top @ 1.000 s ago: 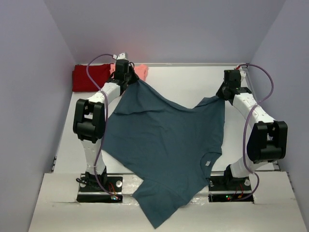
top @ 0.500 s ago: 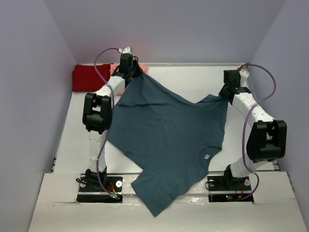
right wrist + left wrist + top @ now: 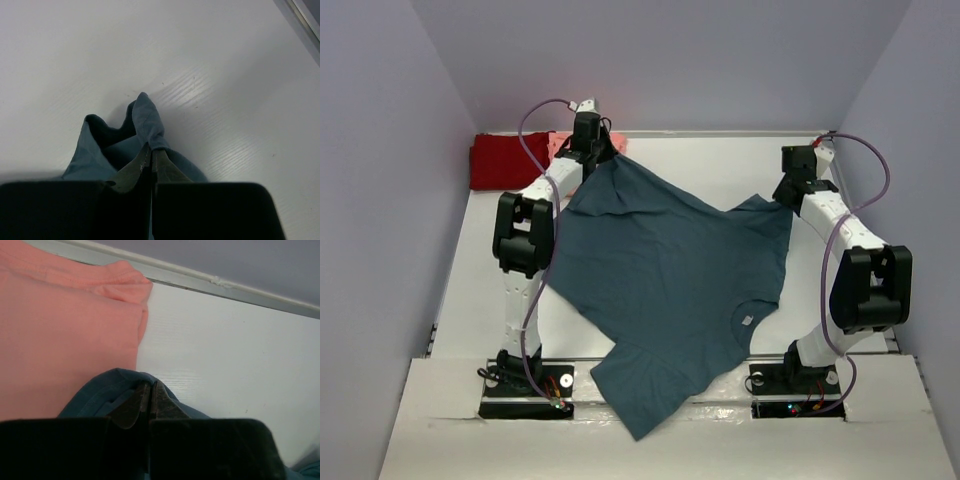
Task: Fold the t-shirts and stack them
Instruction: Flatten out the tshirt
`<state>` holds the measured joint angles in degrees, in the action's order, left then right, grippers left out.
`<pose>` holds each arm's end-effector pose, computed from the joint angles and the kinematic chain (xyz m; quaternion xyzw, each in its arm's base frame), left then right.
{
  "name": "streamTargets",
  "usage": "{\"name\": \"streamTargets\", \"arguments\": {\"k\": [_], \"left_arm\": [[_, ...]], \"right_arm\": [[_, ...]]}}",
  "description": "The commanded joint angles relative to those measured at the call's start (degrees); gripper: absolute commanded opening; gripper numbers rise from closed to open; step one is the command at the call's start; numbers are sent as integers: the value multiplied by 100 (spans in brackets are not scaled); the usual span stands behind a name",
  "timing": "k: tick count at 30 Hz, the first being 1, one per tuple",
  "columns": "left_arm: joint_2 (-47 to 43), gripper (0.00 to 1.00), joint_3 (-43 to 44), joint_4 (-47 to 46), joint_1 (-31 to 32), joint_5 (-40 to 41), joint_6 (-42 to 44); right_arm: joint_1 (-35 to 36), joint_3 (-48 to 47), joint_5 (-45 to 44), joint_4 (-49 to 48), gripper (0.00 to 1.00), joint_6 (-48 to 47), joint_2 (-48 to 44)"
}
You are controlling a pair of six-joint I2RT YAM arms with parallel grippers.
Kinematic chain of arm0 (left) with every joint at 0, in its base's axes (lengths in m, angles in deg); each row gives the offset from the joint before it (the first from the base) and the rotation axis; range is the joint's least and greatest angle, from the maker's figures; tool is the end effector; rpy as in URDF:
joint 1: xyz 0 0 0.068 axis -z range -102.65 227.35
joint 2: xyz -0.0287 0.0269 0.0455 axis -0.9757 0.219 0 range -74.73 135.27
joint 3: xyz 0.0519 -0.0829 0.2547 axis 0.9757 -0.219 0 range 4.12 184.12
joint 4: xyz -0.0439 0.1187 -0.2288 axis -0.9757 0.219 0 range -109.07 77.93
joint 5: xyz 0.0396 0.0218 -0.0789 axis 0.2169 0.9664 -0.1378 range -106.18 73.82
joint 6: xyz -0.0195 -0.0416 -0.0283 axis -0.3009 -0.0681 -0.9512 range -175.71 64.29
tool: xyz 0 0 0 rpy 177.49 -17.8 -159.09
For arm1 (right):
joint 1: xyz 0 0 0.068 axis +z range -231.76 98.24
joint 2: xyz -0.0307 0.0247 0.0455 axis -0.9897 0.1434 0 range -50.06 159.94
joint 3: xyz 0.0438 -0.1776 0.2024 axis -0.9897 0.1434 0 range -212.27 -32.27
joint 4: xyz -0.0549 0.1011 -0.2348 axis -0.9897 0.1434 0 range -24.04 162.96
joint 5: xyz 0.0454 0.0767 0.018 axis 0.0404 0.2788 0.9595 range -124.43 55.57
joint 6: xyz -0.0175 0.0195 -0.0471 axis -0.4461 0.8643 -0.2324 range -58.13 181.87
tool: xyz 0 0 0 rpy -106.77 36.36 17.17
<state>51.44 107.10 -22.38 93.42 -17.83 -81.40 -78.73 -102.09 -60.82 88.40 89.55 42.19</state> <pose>0.5068 -0.1470 0.2480 -0.0604 0.8163 -0.2157 0.5324 0.3552 0.0029 0.2646 0.2775 0.8596 -0.1043 0.4161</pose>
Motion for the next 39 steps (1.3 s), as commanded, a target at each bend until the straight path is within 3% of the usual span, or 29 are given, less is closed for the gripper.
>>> {"name": "streamTargets", "arguments": {"k": [1, 7, 14, 18, 22, 25, 32, 39], "left_arm": [[-699, 0, -146, -161, -43, 236, 223], [-1120, 0, -768, -82, -43, 506, -23], [-2401, 0, -1850, 76, -43, 1176, -41], [-3211, 0, -2430, 102, -43, 1299, -50], [-4098, 0, -2870, 479, -43, 1343, -356], [-5029, 0, -3572, 560, -26, 1150, -585], [-7989, 0, -5111, 1225, 89, 1193, -1069], [-9232, 0, -5103, 2721, 106, 1176, -1175]], "right_arm": [[-4, -207, -33, -99, 0, 79, -5], [-4, -76, -77, -82, 0, 27, -145], [-4, 39, 476, -239, 0, -35, -514], [-4, 100, 1670, -634, 0, -289, -918], [-4, -119, 3784, -829, 0, -465, -1349], [-4, -294, 4597, -741, 0, -431, -1805], [-4, -435, 5556, -635, 0, -579, -3299], [-4, -1060, 6418, -978, 0, -712, -4056]]}}
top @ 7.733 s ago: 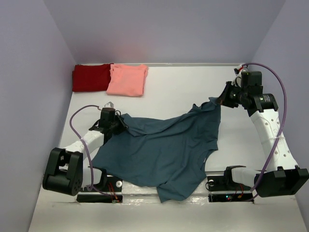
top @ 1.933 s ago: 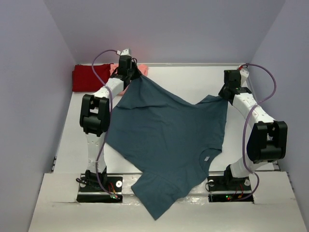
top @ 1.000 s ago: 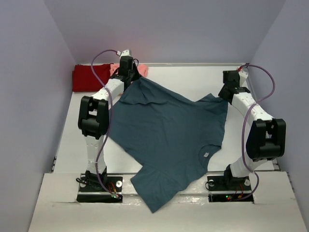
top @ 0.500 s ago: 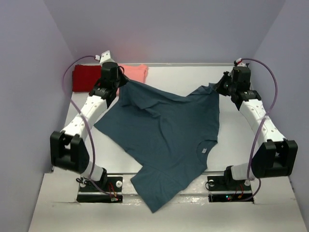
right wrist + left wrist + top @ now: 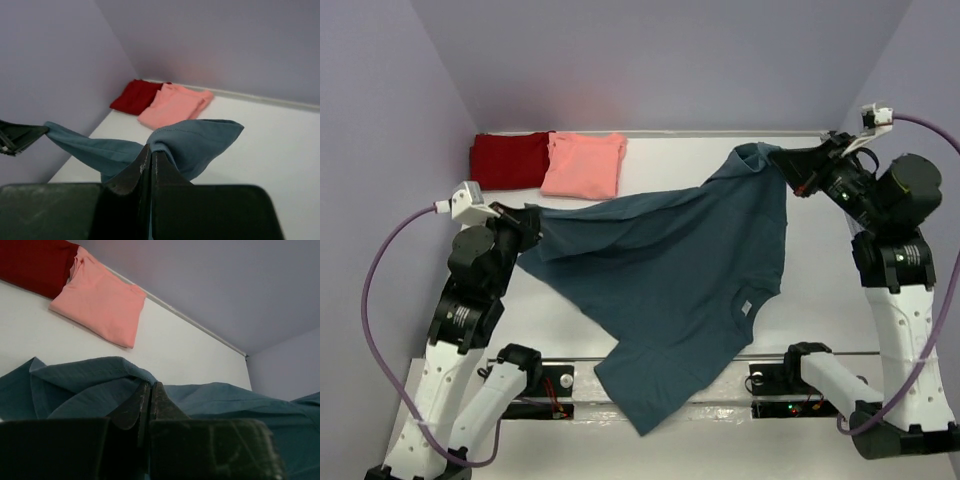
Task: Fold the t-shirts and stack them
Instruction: Flatten out the tshirt
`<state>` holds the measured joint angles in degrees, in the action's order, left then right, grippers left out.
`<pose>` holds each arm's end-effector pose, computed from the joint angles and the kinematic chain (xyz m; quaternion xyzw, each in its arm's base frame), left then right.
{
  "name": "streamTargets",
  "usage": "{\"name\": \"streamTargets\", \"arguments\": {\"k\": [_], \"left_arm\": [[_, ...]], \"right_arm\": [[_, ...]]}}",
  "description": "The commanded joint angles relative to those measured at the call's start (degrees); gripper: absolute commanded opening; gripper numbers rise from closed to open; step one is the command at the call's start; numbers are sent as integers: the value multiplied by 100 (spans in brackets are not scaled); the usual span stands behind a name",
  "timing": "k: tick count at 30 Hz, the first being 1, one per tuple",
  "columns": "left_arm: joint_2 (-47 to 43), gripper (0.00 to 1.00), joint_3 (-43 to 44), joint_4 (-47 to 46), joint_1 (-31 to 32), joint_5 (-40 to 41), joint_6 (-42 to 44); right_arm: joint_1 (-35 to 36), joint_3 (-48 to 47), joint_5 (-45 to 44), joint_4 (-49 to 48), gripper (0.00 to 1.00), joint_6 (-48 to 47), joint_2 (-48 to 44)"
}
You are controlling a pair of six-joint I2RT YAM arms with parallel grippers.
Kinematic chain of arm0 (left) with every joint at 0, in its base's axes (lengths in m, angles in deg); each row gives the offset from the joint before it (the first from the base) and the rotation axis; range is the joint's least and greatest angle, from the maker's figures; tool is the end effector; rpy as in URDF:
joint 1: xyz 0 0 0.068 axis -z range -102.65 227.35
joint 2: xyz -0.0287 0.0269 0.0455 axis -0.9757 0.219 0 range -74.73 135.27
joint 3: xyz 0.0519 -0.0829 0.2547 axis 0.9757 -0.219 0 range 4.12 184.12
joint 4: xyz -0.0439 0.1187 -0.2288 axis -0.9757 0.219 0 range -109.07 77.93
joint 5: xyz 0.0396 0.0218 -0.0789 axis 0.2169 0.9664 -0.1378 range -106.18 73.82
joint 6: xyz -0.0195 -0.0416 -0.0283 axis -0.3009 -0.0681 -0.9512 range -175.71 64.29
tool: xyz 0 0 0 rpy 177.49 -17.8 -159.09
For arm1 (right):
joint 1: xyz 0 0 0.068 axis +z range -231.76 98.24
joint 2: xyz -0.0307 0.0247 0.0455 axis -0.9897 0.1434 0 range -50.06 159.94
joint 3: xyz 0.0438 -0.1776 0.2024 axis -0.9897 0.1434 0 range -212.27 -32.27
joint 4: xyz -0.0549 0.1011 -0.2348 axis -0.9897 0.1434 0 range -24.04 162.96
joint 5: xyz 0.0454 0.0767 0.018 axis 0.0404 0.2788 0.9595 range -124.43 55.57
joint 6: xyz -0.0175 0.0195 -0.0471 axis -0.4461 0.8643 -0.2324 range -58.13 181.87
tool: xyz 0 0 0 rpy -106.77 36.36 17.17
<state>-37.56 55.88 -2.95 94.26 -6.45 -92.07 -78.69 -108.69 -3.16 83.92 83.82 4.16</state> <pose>0.1364 -0.0351 0.3898 -0.1789 0.6937 -0.2573 0.6485 0.1728 0.0278 0.4836 -0.0873 0.6788 0.3319 0.6492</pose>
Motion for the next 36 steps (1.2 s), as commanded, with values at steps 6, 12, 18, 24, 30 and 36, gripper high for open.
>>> {"name": "streamTargets", "arguments": {"k": [6, 12, 18, 24, 30, 36], "left_arm": [[-1027, 0, 158, 1385, 23, -86, -345], [-1344, 0, 167, 1587, 23, -534, -548], [-1554, 0, 237, 1666, 15, -868, -697], [-1967, 0, 465, 1850, 6, -921, -899], [-2143, 0, 764, 2360, -161, -1026, -908], [-2477, 0, 466, 2721, -697, -1632, -864]], "right_arm": [[-8, -1190, 1145, -513, 0, -77, -964], [-8, -2147, 1162, 23, 0, -288, -1580], [-8, -2885, 1013, 217, 0, -306, -2090], [-8, -3274, 996, 270, 0, -253, -2284], [-8, -3177, 1013, 349, 0, -323, -2345], [-8, -3116, 995, 367, 0, -341, -2407]]}}
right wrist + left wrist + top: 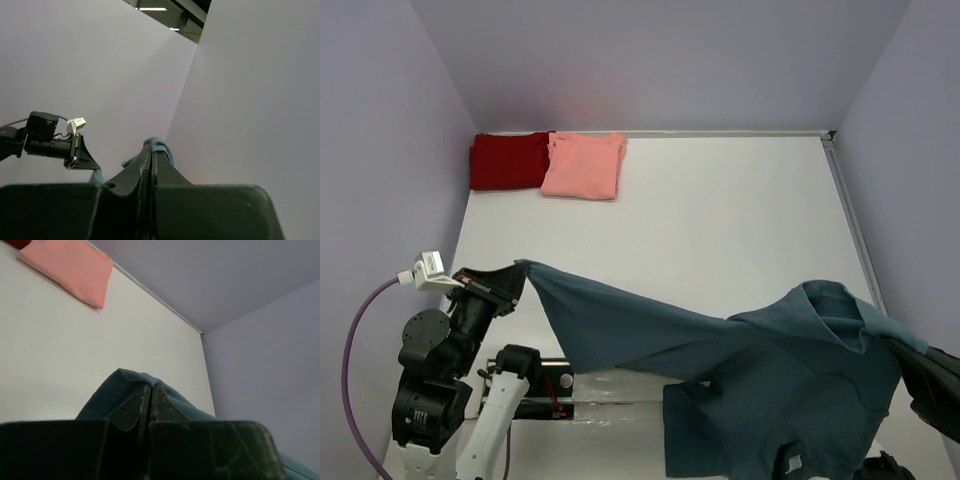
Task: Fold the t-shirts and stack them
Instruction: Flatten out the tshirt
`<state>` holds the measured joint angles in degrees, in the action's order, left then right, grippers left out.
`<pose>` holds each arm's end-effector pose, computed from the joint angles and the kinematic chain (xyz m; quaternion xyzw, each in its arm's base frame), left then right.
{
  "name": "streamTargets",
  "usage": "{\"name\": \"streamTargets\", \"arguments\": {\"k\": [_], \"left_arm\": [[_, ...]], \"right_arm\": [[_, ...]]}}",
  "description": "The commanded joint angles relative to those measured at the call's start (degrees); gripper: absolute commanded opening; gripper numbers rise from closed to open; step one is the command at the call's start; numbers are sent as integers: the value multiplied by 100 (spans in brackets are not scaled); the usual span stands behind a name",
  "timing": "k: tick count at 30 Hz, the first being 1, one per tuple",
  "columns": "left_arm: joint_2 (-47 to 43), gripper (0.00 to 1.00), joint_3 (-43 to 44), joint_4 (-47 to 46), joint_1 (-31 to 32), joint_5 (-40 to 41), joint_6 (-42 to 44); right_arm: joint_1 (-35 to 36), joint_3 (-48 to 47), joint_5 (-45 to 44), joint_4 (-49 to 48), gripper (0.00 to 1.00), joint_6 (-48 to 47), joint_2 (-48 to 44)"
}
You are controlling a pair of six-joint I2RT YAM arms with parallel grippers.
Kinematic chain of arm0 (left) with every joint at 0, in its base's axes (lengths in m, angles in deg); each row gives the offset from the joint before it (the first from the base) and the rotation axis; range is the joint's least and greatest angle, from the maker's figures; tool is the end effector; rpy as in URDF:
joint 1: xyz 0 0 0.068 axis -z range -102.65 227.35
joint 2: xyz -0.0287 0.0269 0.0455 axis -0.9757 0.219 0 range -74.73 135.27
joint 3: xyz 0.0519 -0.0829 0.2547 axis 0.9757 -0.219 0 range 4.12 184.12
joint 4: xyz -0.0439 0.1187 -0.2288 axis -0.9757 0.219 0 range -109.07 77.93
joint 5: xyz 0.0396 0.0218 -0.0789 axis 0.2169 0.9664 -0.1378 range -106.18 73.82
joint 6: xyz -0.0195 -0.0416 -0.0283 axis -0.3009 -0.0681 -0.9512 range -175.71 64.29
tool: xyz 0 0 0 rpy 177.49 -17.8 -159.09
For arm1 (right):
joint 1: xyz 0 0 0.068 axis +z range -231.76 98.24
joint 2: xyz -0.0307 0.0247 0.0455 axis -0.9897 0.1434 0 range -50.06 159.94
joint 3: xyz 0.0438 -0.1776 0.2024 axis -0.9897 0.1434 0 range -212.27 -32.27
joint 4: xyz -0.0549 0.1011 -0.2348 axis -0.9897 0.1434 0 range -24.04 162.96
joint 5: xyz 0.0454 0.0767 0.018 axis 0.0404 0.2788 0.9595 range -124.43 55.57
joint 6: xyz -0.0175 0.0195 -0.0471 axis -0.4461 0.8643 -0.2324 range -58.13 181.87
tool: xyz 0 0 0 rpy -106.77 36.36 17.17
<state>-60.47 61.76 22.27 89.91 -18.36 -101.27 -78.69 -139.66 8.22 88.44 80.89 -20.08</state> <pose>0.0100 -0.0036 0.3943 -0.1841 0.6696 -0.3610 0.6224 -0.1573 0.0157 0.5796 -0.3045 0.3260 0.2777 0.8508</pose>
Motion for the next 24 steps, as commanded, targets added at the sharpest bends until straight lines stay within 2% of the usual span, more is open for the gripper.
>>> {"name": "streamTargets", "arguments": {"k": [1, 5, 8, 15, 18, 24], "left_arm": [[-239, 0, -218, 234, -350, -651, 65], [-407, 0, 0, 549, -990, -960, 284], [-284, 0, 518, 699, -1360, -1118, 626], [-179, 0, 1195, 191, -1379, -961, 697], [59, 0, 1809, 137, -1396, -872, 768], [375, 0, 2444, 190, -1449, -899, 803]], "right_arm": [[-8, -10, -143, -77, 0, -83, 26], [-8, -10, -204, -60, 0, -162, 26], [-8, -62, -196, -77, 0, -224, 104], [-8, 192, -275, -603, 0, -163, 52], [-8, -44, -188, -596, 0, -162, 236], [-8, -527, -117, -736, 0, -162, 377]]}}
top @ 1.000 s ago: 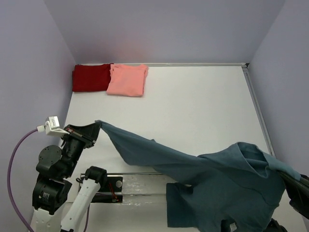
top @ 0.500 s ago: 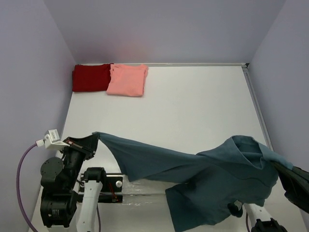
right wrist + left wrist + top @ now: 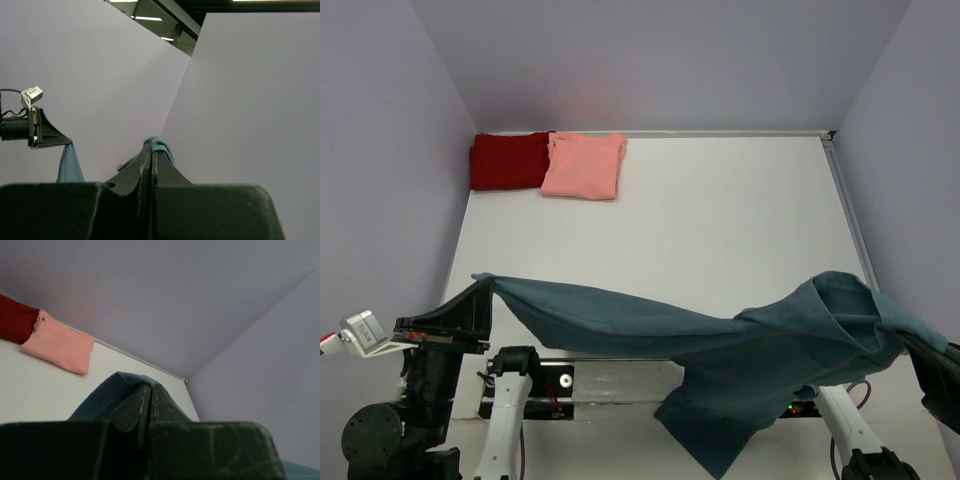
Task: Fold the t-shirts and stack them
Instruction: Flatten out the tshirt
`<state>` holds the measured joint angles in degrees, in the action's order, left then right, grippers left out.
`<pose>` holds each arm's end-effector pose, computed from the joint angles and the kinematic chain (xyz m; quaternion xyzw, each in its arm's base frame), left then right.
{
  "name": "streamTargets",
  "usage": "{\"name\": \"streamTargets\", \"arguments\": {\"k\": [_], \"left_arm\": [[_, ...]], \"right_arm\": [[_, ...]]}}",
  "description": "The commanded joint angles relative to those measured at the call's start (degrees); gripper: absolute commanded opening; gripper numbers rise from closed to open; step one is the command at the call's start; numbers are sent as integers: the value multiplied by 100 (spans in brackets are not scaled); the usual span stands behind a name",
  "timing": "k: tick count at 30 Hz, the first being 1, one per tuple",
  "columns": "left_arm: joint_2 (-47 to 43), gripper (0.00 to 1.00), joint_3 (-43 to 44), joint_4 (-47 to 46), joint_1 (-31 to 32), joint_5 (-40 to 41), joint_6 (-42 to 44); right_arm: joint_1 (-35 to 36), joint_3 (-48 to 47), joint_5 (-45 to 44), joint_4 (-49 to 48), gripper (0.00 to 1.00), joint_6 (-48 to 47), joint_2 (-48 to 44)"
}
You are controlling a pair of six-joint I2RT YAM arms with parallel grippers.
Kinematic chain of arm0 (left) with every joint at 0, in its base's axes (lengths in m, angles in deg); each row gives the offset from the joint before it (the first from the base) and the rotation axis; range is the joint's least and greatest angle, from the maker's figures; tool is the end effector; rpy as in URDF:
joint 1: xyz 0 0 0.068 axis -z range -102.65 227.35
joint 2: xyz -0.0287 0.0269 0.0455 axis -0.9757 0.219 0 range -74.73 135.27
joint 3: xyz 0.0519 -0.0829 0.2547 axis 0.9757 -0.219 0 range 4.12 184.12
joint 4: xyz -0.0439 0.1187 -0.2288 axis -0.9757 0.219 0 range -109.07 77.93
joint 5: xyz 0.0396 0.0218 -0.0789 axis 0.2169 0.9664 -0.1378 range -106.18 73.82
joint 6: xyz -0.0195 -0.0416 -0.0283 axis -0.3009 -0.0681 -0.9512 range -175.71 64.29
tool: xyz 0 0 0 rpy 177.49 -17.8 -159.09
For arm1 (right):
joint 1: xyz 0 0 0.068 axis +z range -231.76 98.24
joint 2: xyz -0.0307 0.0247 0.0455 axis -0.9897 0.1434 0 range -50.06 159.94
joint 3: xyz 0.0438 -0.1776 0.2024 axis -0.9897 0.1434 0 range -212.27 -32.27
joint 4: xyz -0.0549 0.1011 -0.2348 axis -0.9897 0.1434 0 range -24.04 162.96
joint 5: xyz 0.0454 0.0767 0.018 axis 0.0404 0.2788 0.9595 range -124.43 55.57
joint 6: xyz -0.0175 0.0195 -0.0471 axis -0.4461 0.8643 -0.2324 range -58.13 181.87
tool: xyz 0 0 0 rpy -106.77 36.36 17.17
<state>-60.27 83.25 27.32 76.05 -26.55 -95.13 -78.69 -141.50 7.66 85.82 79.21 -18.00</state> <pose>-0.0813 -0.0082 0.4608 -0.1344 0.5724 -0.3136 0.7456 -0.1546 0.0156 0.5904 -0.3093 0.3034 0.2581 0.8635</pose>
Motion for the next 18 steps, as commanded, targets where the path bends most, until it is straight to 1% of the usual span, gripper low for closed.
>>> {"name": "streamTargets", "arguments": {"k": [1, 4, 6, 10, 18], "left_arm": [[373, 0, 365, -315, -72, -96, 189], [400, 0, 733, -402, -81, -280, 189], [400, 0, 796, -490, -81, -316, 206], [487, 0, 1305, -614, -81, -422, 277], [620, 0, 1860, -877, -90, -703, 286]], "right_arm": [[-8, -423, -60, -483, 0, 6, 170], [-8, -695, -69, -483, 0, -38, 161], [-8, -722, -121, -483, 0, -90, 117], [-8, -810, -411, -483, 0, -240, -181], [-8, -1319, -807, -448, 0, -503, -630]]}}
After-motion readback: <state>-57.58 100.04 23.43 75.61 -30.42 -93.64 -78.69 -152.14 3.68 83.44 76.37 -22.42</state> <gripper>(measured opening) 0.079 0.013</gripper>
